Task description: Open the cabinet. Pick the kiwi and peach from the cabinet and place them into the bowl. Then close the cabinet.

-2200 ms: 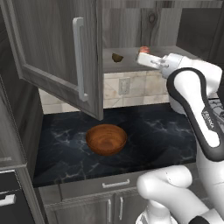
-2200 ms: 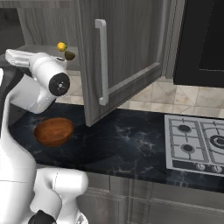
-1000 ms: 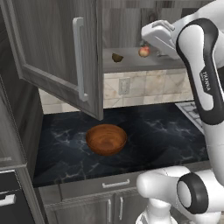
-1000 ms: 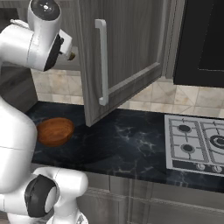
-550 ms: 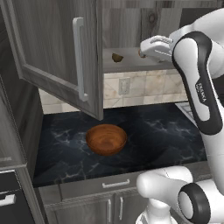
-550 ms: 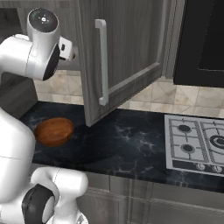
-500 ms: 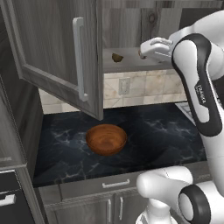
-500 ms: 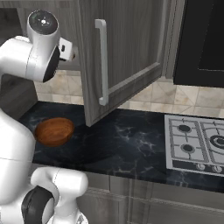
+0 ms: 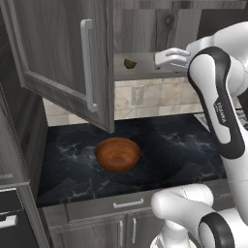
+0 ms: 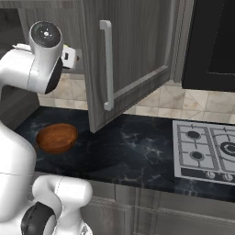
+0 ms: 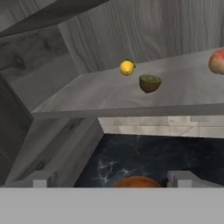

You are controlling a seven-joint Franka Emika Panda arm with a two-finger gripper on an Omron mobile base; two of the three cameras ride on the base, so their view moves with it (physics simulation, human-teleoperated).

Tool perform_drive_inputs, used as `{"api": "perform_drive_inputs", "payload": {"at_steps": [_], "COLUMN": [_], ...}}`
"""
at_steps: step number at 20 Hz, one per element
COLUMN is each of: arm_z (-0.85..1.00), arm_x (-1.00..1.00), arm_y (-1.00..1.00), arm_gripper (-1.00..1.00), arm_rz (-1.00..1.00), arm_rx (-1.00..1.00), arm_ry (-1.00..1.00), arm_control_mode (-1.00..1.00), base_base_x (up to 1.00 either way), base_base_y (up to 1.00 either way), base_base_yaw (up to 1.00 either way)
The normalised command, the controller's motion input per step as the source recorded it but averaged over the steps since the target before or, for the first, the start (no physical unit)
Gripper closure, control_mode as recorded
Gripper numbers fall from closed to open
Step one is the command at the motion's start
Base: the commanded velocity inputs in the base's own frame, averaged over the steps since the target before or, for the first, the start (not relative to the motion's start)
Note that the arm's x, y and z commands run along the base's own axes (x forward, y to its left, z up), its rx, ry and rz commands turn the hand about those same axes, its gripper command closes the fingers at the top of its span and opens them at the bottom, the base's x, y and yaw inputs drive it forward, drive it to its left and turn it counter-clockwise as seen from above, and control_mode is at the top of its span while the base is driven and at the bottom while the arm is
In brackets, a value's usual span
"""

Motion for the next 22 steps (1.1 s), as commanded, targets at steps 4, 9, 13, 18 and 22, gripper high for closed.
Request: {"api": "perform_drive_inputs", "payload": {"at_steps": [4,9,13,18,22], "arm_z": [0.00,-0.02,0.00,0.00,0.00], "arm_x": [0.00,-0.03,-0.06,-0.09,-0.08], "arm_y": [0.00,0.30,0.22,0.29,0.23], "arm_gripper": [-1.00,-1.00,-1.00,-1.00,-1.00], "arm_rz": [0.00,0.02,0.05,0.04,0.03], "arm_rx": [0.00,-0.07,0.00,-0.01,0.00], "arm_ry": [0.00,0.09,0.31,0.27,0.30], "arm_control_mode": [-1.00,-1.00,-1.00,-1.00,-1.00], "base_base_x": [0.00,0.00,0.00,0.00,0.00], "base_base_y": [0.00,0.00,0.00,0.00,0.00], "base_base_yaw": [0.00,0.00,0.00,0.00,0.00]}}
